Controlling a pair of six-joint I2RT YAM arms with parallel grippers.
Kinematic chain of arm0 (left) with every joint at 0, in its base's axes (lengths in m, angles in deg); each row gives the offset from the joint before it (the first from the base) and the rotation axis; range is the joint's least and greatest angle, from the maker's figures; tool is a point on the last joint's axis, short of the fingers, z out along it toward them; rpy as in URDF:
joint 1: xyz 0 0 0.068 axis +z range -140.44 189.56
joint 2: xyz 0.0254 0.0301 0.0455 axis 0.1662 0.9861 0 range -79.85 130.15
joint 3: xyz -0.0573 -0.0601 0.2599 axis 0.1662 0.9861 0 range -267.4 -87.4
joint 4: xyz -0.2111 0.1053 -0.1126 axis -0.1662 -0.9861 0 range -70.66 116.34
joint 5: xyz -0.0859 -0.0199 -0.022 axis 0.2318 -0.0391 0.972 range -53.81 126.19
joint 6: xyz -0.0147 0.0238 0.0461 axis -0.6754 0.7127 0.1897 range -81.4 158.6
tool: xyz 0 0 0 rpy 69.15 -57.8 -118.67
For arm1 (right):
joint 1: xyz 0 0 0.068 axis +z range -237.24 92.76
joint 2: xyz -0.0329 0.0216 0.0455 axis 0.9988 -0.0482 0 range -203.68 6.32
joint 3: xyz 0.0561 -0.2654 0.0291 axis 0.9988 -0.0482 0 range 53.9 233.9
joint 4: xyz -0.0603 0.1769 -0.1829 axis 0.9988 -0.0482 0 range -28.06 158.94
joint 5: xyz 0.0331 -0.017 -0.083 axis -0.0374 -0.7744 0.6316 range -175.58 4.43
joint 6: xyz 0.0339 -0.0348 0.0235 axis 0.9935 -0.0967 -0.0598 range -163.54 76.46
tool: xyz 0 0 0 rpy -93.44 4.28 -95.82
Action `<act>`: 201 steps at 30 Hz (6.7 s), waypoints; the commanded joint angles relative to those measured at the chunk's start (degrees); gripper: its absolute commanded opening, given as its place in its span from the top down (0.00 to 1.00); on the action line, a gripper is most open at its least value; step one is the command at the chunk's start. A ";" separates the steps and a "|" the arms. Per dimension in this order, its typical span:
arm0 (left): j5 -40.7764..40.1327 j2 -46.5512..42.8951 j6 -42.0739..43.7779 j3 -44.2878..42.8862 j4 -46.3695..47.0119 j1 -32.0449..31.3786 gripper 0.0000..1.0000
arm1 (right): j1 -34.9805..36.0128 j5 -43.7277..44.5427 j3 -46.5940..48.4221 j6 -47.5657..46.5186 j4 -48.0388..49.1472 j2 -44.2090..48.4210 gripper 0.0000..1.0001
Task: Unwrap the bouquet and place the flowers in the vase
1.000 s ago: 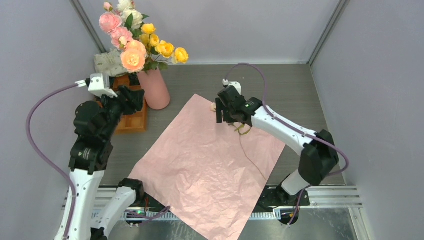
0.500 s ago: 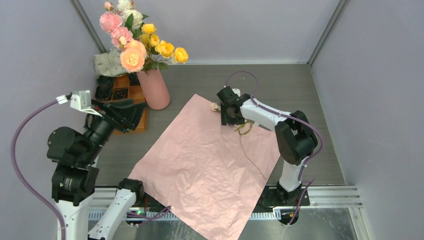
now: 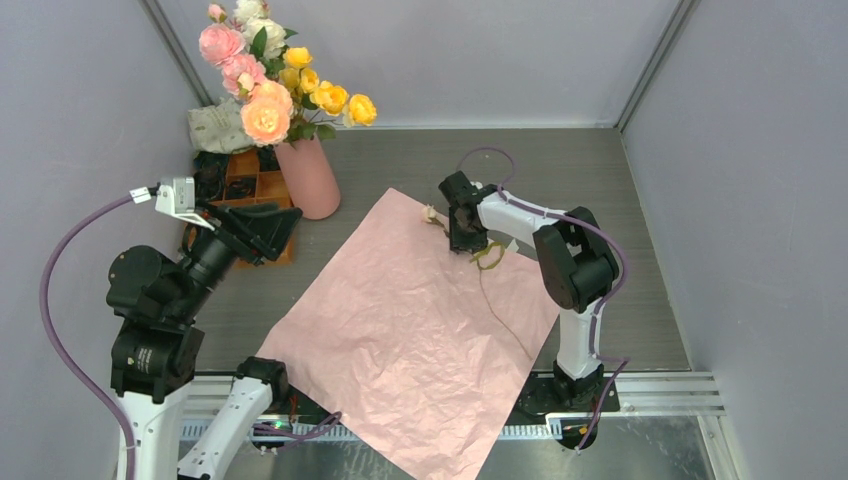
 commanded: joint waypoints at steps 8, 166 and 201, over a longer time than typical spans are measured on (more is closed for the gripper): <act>1.10 1.27 -1.01 0.42 1.87 0.22 0.42 | -1.61 -5.44 0.54 0.13 3.83 -2.75 0.92; -46.69 36.97 60.68 -35.40 31.16 -12.45 0.98 | 18.68 -9.51 -3.17 -5.80 14.81 46.47 0.04; -45.39 47.82 63.07 -36.56 44.48 -11.50 1.00 | 15.42 -13.90 -2.32 -7.95 13.39 44.30 0.04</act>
